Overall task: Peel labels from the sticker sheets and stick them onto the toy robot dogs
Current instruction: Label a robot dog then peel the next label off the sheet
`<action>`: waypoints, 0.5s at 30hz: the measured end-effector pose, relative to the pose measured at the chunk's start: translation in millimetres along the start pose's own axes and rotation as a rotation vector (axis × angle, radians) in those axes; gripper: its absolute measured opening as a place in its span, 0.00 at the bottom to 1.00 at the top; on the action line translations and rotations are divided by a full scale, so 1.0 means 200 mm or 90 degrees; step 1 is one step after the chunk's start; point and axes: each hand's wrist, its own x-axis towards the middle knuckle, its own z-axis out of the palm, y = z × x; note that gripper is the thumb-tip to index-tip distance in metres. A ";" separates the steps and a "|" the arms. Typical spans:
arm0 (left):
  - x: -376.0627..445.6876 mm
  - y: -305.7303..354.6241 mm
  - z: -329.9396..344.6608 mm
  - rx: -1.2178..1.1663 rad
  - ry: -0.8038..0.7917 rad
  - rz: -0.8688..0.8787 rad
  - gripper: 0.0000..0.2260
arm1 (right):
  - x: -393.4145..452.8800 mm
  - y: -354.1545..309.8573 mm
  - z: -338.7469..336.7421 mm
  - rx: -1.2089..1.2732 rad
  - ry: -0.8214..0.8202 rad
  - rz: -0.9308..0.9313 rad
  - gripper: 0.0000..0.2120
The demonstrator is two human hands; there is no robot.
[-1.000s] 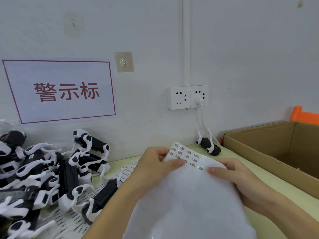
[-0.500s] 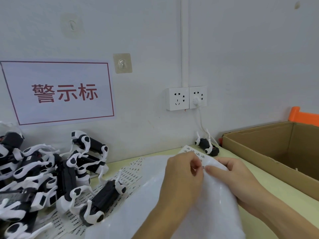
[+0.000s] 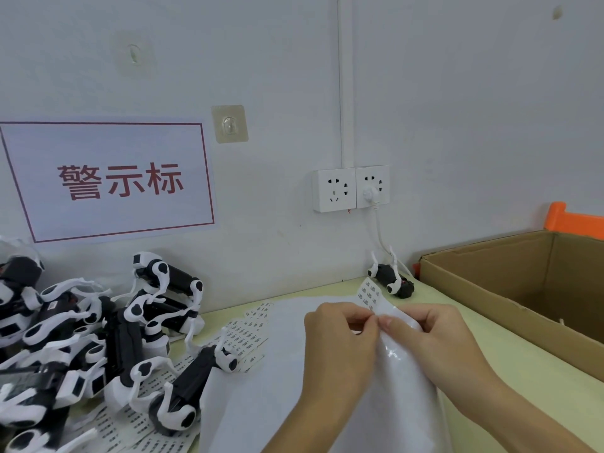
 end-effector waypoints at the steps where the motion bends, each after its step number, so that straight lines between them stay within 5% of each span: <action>1: 0.00 0.00 0.00 -0.008 0.002 -0.005 0.07 | 0.00 0.00 0.00 0.000 0.001 -0.005 0.08; 15: -0.04 -0.04 0.03 0.017 0.056 0.025 0.06 | -0.02 0.00 0.05 -0.038 0.022 -0.067 0.13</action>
